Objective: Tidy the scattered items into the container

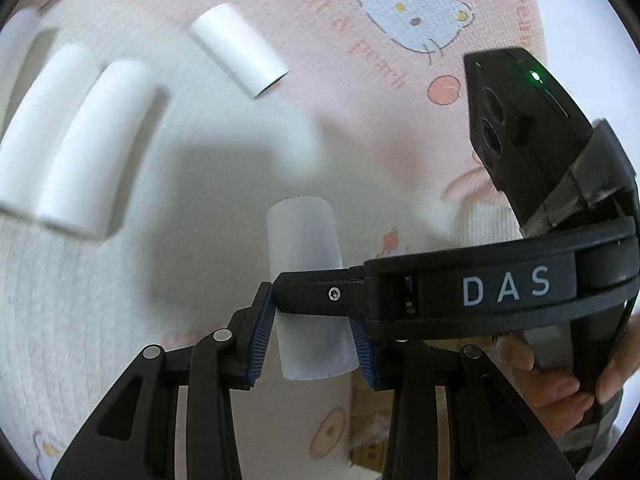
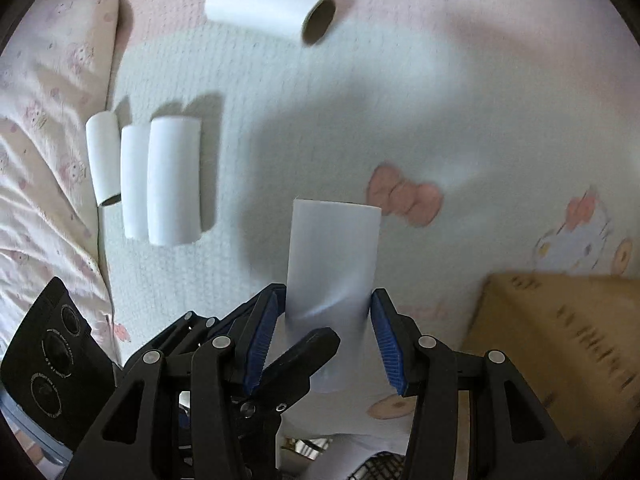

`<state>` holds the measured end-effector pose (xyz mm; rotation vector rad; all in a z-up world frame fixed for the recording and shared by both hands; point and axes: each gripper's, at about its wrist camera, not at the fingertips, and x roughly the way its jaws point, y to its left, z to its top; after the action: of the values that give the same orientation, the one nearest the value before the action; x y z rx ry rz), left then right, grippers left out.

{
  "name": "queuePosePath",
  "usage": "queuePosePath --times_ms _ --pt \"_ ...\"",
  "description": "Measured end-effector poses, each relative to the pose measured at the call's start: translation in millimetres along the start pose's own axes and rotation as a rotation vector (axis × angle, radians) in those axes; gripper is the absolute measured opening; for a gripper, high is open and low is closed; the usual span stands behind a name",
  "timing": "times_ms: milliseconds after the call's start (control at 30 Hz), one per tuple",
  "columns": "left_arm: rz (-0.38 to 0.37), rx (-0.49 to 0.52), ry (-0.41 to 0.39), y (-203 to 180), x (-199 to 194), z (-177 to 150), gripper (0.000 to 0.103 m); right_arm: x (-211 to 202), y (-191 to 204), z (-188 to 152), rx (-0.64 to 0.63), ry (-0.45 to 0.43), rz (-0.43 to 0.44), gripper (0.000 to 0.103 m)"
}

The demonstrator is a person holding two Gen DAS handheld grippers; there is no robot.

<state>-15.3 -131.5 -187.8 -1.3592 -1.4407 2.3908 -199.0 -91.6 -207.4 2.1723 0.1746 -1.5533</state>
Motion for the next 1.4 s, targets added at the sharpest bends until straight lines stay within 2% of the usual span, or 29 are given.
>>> queuePosePath --times_ms 133,233,400,467,567,667,800,833,1000,1067,1167,1233,1300,1400 --pt "0.024 -0.005 -0.014 14.3 -8.4 -4.2 0.041 10.1 10.2 -10.3 0.056 -0.052 0.009 0.046" --pt "0.040 0.000 0.007 21.1 -13.0 -6.5 0.041 22.8 25.6 -23.0 0.033 -0.091 -0.020 0.046" --pt "0.074 0.013 0.002 39.0 -25.7 -13.5 0.041 38.8 37.1 -31.2 0.050 -0.100 0.007 0.046" --pt "0.091 0.039 0.006 42.0 -34.2 -19.6 0.041 37.9 41.6 -37.6 0.046 -0.114 -0.004 0.046" --pt "0.163 0.134 0.015 39.2 -42.6 -26.0 0.041 26.4 45.7 -48.5 0.001 -0.140 -0.027 0.046" --pt "0.211 0.202 0.031 39.2 -49.4 -29.3 0.041 5.4 38.3 -64.4 0.033 -0.210 -0.042 0.046" --pt "0.184 0.221 0.038 47.8 -65.1 -36.6 0.041 -16.3 24.1 -89.9 0.069 -0.276 -0.037 0.047" --pt "0.176 0.224 0.033 50.1 -69.3 -38.9 0.042 -11.5 32.3 -97.4 0.090 -0.302 -0.032 0.047" --pt "0.218 0.330 -0.040 52.7 -84.9 -54.2 0.042 -17.1 26.5 -123.8 0.130 -0.505 -0.001 0.047" --pt "0.200 0.388 -0.026 51.2 -86.4 -61.6 0.043 -13.7 26.2 -131.3 0.114 -0.555 0.040 0.047" --pt "0.220 0.478 0.037 48.0 -77.7 -69.4 0.046 -3.7 25.4 -137.6 0.121 -0.616 0.073 0.047" --pt "0.249 0.538 0.088 44.6 -67.5 -71.6 0.047 3.2 28.2 -141.1 0.097 -0.657 0.042 0.047" --pt "0.252 0.576 0.117 41.8 -58.0 -70.6 0.048 15.0 36.6 -141.6 0.068 -0.664 -0.044 0.047" --pt "0.248 0.553 0.136 42.4 -45.3 -63.8 0.048 31.3 41.1 -142.0 0.042 -0.652 -0.094 0.047"
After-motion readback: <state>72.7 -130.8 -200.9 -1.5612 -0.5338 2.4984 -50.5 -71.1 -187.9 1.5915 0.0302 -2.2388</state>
